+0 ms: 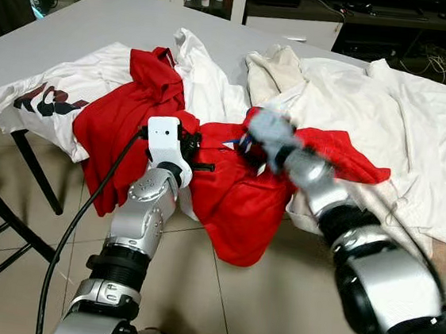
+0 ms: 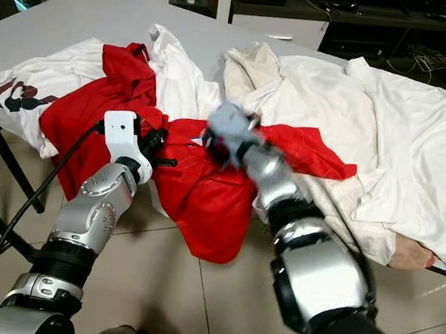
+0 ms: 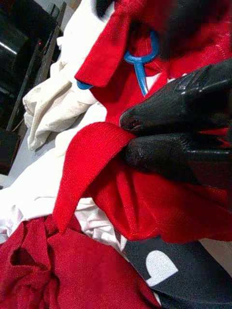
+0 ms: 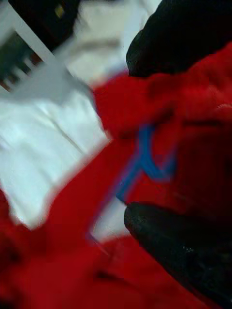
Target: Hang hanger
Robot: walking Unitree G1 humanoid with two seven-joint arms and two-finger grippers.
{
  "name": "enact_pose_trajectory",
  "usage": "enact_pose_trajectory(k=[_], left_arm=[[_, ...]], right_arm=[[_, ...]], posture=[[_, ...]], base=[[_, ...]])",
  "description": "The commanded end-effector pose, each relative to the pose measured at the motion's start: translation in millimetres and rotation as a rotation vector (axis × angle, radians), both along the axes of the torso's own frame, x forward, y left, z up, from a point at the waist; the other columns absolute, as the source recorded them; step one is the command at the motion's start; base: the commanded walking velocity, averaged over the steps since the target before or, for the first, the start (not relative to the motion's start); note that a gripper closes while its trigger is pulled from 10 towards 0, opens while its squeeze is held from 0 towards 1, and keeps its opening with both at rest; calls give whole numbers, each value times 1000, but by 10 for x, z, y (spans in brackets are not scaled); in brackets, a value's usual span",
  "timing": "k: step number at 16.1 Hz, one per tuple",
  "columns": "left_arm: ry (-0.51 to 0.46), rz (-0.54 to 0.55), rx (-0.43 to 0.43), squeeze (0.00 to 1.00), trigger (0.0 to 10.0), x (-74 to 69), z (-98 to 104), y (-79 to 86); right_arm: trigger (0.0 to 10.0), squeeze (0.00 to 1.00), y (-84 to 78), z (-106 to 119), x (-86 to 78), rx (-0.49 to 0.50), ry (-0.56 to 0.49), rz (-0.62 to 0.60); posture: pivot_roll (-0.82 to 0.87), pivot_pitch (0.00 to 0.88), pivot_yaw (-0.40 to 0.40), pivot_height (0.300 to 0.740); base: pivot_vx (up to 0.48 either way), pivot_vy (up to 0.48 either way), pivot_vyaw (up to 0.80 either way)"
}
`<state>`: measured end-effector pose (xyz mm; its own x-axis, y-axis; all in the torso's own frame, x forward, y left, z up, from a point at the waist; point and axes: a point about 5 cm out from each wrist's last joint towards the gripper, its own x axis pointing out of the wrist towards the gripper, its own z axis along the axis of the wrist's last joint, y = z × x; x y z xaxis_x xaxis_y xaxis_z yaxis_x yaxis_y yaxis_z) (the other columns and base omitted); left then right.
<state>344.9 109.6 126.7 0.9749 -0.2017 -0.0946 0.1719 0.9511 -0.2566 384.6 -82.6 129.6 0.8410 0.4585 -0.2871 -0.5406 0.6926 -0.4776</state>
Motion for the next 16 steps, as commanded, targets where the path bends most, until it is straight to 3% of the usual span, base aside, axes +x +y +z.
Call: enact_pose_trajectory(k=[1,4,8,14,15,16], left_arm=[[-14,1,4,0,10000,-16,27,-10],[-13,1,6,0,10000,-24,26,-8],[-11,6,2,0,10000,-40,20,-11],[-6,11,0,0,10000,-50,-3,-1],[-9,4,-1,0,10000,-38,12,-23],[-11,-1,-1,0,10000,-29,25,-38]], right_arm=[[10000,0,-25,-41,-9,-28,7,-8],[10000,0,84,-113,-57,-85,9,38],[10000,0,186,-200,-120,-234,14,146],[10000,0,161,-191,-120,-326,-10,210],[2078,0,104,-199,-102,-343,-9,168],[78,0,54,-202,-85,-350,-8,126]], posture=[[116,29,-41,740],[119,31,-41,740],[128,37,-49,740],[119,30,-49,740],[112,27,-43,740],[112,27,-43,740]], base=[[0,0,0],[0,0,0],[0,0,0],[0,0,0],[0,0,0],[0,0,0]])
